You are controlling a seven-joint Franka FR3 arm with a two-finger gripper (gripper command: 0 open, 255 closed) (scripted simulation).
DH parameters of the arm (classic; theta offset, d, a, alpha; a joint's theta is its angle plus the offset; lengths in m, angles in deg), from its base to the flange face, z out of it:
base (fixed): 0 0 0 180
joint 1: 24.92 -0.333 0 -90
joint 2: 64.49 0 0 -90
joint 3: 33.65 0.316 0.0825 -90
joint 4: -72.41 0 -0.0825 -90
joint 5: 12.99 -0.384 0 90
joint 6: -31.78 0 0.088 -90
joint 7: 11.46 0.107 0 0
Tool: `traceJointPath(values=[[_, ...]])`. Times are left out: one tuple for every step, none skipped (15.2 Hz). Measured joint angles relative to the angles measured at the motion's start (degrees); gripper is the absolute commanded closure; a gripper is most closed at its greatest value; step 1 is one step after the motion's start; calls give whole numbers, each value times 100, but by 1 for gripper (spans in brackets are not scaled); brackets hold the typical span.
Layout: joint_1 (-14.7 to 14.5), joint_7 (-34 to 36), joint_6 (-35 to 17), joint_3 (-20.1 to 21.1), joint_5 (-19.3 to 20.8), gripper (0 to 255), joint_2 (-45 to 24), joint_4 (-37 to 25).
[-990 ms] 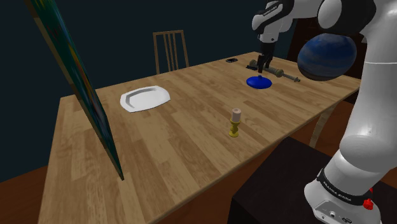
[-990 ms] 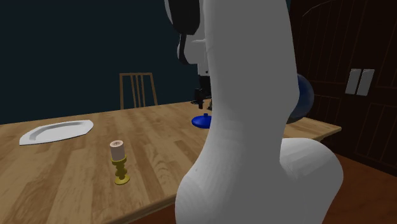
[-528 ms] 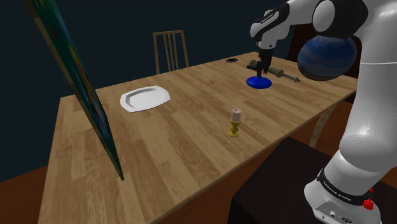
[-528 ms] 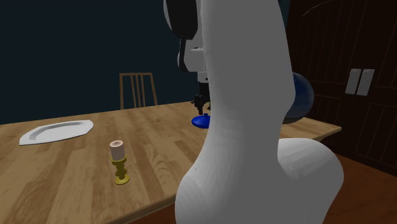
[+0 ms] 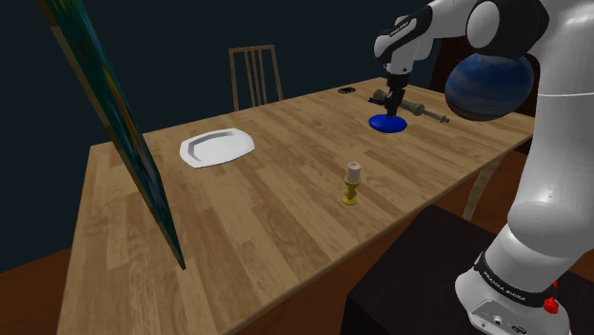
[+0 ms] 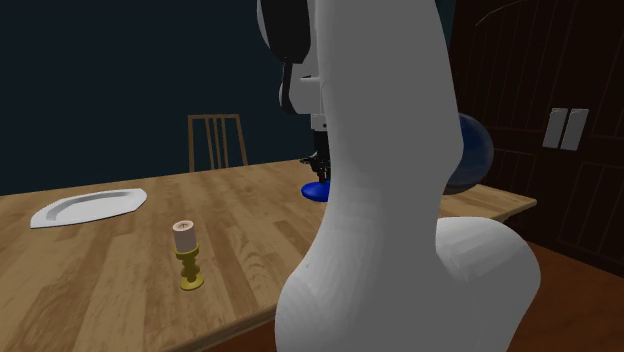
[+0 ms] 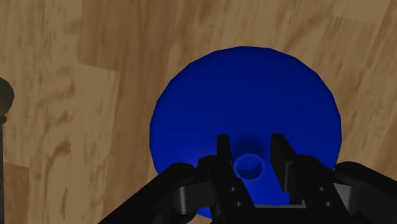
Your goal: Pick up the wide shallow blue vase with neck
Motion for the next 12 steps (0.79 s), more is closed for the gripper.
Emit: traceJointPath(values=[[0, 0, -1, 0, 0, 255, 1, 1], [-1, 0, -2, 0, 0, 255, 2, 3], [-1, -1, -1, 0, 1, 255, 4, 5], [-4, 4, 33, -3, 9, 255, 19, -11], [-6, 7, 80, -8, 21, 255, 42, -35], [-7, 13, 135, -12, 30, 255, 58, -75], [-6, 16, 199, -18, 42, 255, 79, -121], [-12, 29, 278, -22, 57, 255, 107, -176], [-13, 34, 349, -27, 67, 255, 126, -231], [-11, 38, 413, -29, 72, 255, 132, -289], [-8, 36, 462, -35, 81, 255, 151, -319], [-6, 41, 549, -40, 91, 255, 167, -393]])
